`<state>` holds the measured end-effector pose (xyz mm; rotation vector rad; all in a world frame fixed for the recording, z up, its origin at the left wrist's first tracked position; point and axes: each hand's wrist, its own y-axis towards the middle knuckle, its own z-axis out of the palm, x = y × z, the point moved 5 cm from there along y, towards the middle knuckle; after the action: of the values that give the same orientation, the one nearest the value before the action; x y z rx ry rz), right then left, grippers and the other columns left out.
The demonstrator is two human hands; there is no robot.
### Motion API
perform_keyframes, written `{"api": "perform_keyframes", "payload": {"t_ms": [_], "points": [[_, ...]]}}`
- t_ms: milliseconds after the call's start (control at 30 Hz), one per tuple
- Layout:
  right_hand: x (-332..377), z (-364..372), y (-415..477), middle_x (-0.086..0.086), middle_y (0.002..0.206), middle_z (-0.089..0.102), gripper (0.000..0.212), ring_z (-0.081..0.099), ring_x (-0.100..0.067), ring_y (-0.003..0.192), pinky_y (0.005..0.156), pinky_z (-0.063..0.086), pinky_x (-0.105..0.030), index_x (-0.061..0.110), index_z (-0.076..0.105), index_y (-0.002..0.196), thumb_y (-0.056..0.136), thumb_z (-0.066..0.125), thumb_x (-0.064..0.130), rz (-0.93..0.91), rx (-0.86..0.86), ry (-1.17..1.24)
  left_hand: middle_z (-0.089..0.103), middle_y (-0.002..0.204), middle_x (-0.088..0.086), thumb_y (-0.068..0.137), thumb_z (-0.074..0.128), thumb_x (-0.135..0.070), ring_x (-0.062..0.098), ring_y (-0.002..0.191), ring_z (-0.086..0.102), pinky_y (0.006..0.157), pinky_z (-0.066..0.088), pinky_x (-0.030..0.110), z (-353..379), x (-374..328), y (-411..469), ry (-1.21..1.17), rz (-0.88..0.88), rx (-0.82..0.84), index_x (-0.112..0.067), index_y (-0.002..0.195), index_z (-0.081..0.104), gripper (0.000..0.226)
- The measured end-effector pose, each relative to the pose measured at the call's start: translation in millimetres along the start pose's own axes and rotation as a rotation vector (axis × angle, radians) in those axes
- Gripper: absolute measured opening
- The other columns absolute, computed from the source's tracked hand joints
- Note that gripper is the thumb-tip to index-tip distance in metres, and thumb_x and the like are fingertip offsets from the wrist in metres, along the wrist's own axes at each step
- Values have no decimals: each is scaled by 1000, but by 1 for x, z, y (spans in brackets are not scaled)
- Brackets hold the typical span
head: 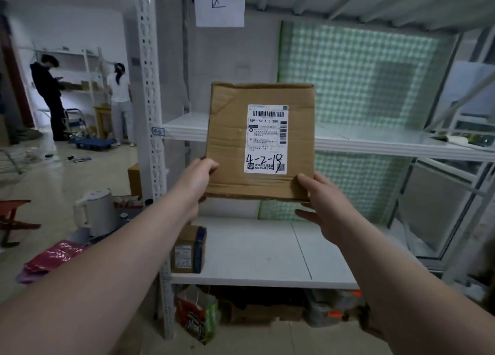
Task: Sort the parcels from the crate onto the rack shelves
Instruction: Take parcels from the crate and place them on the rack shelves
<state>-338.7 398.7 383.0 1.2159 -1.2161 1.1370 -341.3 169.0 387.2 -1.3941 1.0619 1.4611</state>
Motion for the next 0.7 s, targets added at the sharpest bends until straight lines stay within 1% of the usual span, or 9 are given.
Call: {"api": "perform_keyframes", "payload": {"t_ms": [67, 167, 233, 333, 433, 500, 567, 633, 700], "points": [[5, 1, 12, 7, 107, 62, 13, 57, -12, 100, 96, 47, -42, 29, 59, 109, 100, 50, 28, -22, 17, -6, 56, 93, 2, 95, 44, -28, 17, 83, 50, 69, 36, 31, 2, -13, 8, 58, 68, -20, -17, 110, 54, 21], [10, 6, 33, 10, 104, 63, 15, 56, -9, 97, 100, 45, -44, 29, 60, 111, 100, 50, 25, -52, 34, -24, 55, 87, -1, 98, 41, -24, 12, 77, 49, 63, 35, 29, 5, -26, 25, 110, 137, -24, -19, 104, 53, 14], [12, 12, 49, 12, 101, 62, 16, 55, -7, 94, 99, 44, -42, 30, 61, 110, 100, 50, 24, -76, 54, -52, 56, 89, -2, 99, 41, -23, 12, 79, 50, 67, 36, 29, 4, -28, 41, 115, 139, -32, -18, 109, 53, 16], [17, 23, 80, 14, 97, 63, 18, 55, -5, 89, 91, 44, -36, 31, 61, 111, 100, 49, 23, -131, 82, -88, 58, 99, 0, 99, 41, -22, 13, 84, 52, 71, 39, 29, -1, -28, 72, 109, 136, -67, -17, 121, 53, 26], [25, 37, 119, 12, 91, 62, 14, 54, -8, 86, 89, 43, -37, 27, 62, 100, 100, 50, 22, -163, 91, -111, 61, 112, 2, 99, 40, -20, 20, 100, 56, 84, 42, 34, -7, -31, 107, 117, 157, -68, -20, 125, 53, 29], [31, 55, 147, 10, 90, 62, 15, 54, -9, 84, 90, 43, -38, 27, 62, 94, 100, 50, 21, -174, 112, -116, 60, 113, 1, 99, 40, -19, 20, 104, 55, 91, 43, 37, -16, -36, 133, 134, 191, -93, -23, 122, 51, 26], [38, 75, 176, 10, 89, 63, 18, 53, -12, 85, 84, 40, -34, 28, 63, 92, 100, 50, 20, -200, 144, -115, 58, 116, 1, 99, 42, -19, 20, 106, 55, 97, 43, 40, -29, -41, 162, 147, 204, -148, -22, 130, 46, 31], [43, 95, 201, 10, 87, 63, 21, 51, -12, 85, 79, 38, -30, 29, 65, 92, 100, 49, 18, -233, 173, -132, 56, 116, 3, 98, 44, -20, 23, 106, 53, 98, 44, 42, -41, -47, 189, 173, 191, -221, -19, 134, 41, 36], [48, 109, 223, 14, 85, 63, 24, 54, -4, 78, 71, 40, -21, 31, 64, 89, 101, 49, 16, -282, 199, -162, 56, 119, 6, 98, 44, -21, 24, 107, 53, 94, 44, 39, -49, -52, 216, 189, 187, -254, -18, 134, 41, 35]]}}
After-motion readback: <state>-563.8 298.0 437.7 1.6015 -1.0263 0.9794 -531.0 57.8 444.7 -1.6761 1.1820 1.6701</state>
